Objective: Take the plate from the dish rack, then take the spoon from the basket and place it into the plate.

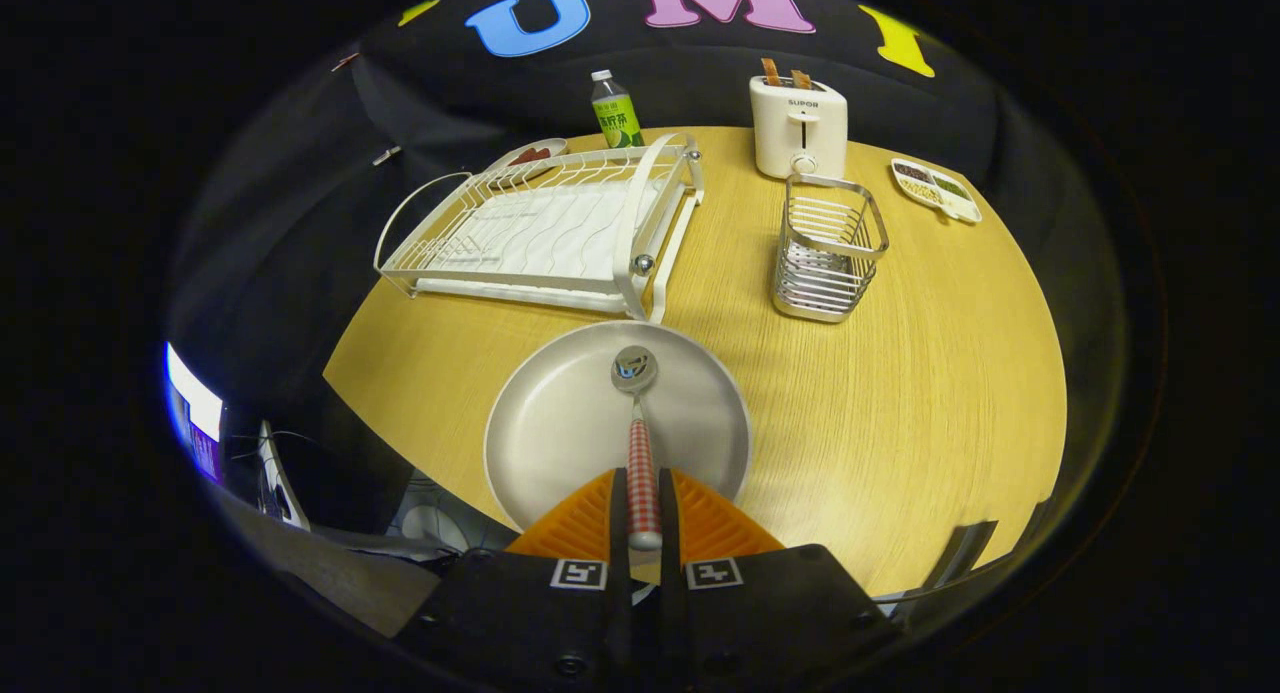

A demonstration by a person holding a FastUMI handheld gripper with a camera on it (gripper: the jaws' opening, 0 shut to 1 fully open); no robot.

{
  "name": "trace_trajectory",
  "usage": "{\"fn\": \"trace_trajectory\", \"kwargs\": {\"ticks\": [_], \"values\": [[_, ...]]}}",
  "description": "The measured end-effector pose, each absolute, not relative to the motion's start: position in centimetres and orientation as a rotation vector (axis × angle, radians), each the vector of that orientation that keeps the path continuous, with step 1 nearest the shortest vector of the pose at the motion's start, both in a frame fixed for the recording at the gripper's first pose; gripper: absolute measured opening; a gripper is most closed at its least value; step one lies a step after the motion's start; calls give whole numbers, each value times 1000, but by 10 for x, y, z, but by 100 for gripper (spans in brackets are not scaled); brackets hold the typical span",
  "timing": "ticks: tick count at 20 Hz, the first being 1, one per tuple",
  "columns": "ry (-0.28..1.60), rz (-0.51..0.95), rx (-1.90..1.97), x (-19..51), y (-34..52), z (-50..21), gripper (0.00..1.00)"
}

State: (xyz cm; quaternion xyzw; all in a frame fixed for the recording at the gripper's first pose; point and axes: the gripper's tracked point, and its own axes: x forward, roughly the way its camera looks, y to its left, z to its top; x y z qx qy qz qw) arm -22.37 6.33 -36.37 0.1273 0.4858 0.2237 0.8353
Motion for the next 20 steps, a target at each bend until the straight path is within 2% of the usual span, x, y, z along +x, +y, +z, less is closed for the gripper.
{"fn": "trace_trajectory", "kwargs": {"ticks": [5,7,8,9,10,16,20], "values": [[1060,402,237,-227,52,-383,25],[1056,383,261,-224,49,-382,43],[1059,375,263,-223,47,-383,66],[1061,369,259,-223,44,-384,79],[1062,367,257,-222,43,-385,96],[1034,370,261,-218,41,-375,99],[927,330,274,-185,26,-337,99]]}}
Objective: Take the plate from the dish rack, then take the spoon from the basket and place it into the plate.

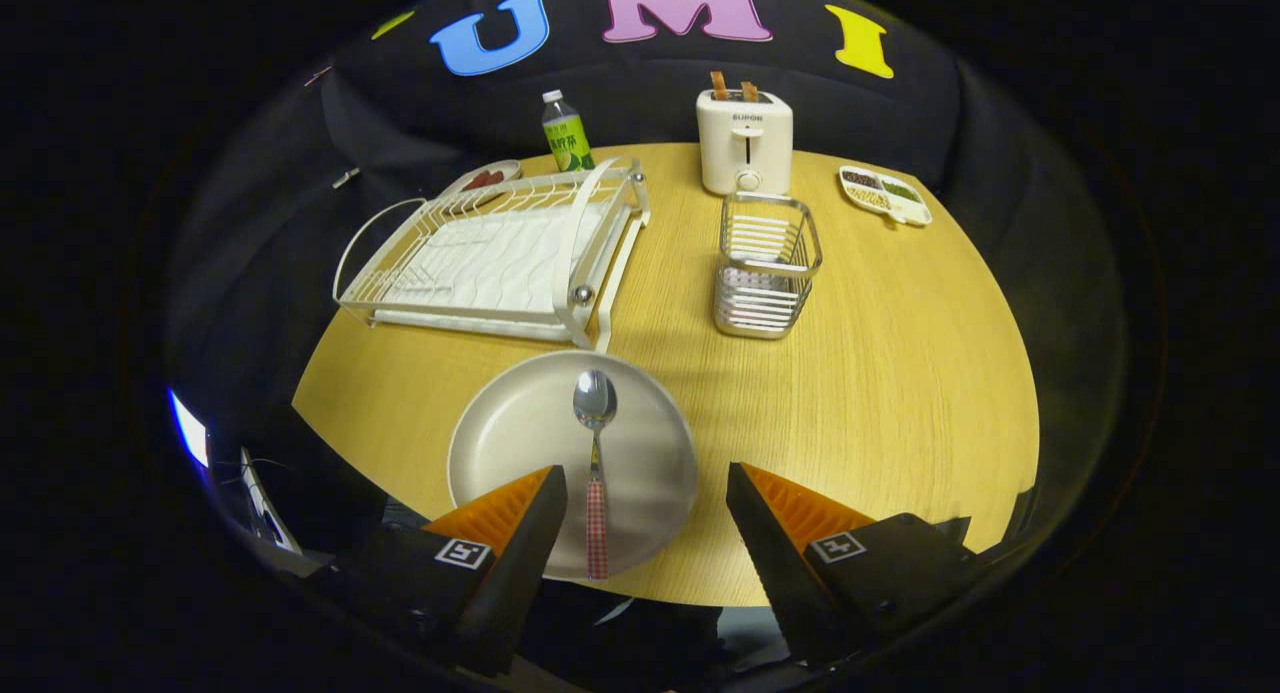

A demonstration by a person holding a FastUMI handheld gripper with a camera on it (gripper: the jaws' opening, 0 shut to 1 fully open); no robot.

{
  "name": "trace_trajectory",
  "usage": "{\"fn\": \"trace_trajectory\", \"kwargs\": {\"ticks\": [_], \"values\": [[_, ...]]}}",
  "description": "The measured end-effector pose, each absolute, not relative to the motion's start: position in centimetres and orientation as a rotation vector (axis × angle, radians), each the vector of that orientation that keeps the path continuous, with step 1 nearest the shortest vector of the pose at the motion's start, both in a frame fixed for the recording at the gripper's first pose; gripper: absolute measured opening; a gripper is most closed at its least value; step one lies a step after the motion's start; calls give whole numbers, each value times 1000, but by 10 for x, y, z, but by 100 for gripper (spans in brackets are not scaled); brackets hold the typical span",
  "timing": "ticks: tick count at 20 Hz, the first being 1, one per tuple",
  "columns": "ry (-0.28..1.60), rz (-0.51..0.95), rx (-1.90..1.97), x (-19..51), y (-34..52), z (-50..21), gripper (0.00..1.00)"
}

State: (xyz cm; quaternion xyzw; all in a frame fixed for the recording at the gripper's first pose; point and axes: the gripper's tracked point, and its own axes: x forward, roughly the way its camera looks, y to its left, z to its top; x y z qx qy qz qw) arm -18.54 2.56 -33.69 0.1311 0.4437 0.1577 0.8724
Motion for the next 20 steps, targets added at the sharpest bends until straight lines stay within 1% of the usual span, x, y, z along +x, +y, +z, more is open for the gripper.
{"fn": "trace_trajectory", "kwargs": {"ticks": [8,15,19,20], "values": [[565,205,230,-97,-38,-185,99],[276,134,171,-62,-79,-51,99],[152,93,117,-56,-95,-2,96],[129,87,107,-56,-98,6,98]]}}
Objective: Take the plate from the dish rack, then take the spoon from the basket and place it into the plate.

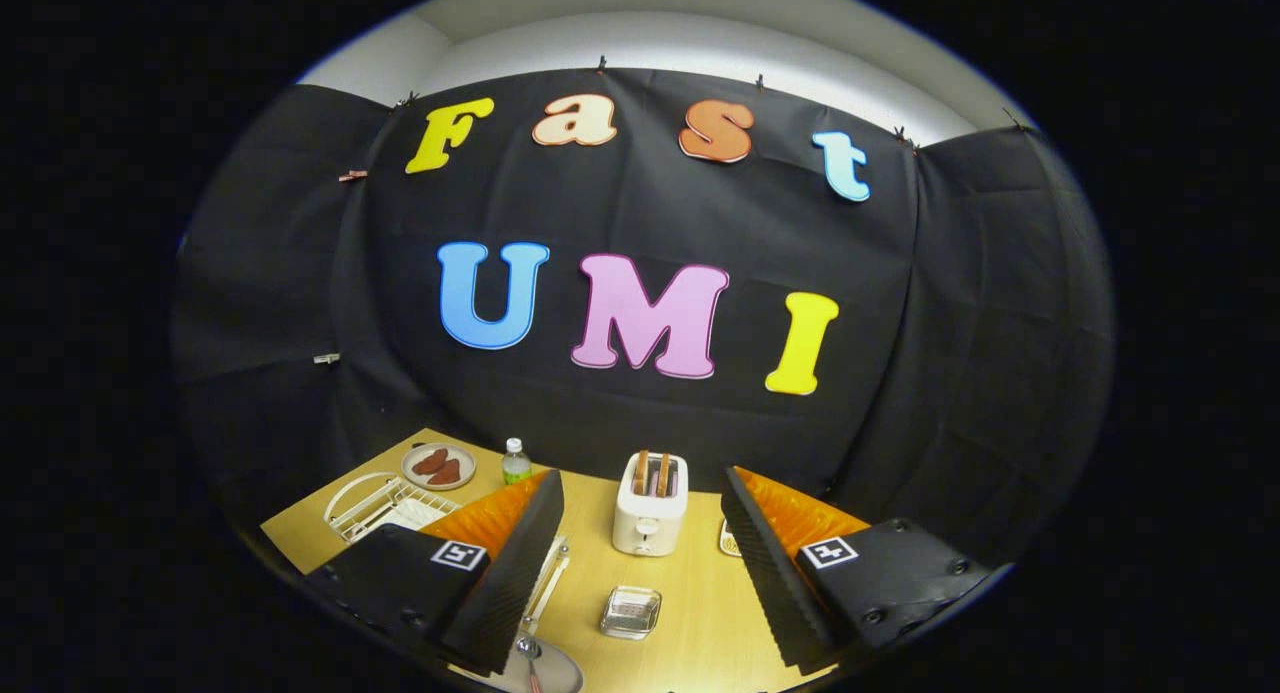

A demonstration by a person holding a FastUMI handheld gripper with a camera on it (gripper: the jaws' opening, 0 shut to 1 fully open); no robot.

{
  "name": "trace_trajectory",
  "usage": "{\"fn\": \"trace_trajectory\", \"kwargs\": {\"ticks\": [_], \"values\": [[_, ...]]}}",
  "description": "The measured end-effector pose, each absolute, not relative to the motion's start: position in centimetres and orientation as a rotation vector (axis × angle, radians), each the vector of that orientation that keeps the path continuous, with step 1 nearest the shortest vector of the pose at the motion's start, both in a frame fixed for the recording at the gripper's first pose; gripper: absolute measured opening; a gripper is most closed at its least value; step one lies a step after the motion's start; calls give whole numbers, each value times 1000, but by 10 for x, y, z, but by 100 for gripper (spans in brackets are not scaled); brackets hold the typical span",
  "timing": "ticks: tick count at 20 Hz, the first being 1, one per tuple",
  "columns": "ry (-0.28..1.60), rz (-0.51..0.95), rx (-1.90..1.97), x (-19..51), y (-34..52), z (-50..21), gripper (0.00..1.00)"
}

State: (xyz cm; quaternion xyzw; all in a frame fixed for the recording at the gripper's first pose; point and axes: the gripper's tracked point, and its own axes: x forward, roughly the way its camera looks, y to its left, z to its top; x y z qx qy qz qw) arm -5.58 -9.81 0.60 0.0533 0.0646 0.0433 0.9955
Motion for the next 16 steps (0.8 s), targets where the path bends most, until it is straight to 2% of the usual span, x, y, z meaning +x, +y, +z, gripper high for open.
{"fn": "trace_trajectory", "kwargs": {"ticks": [4,11,16], "values": [[88,93,95,-51,-99,18,98],[45,184,89,-40,-103,23,98],[81,212,74,-40,-110,4,98]]}}
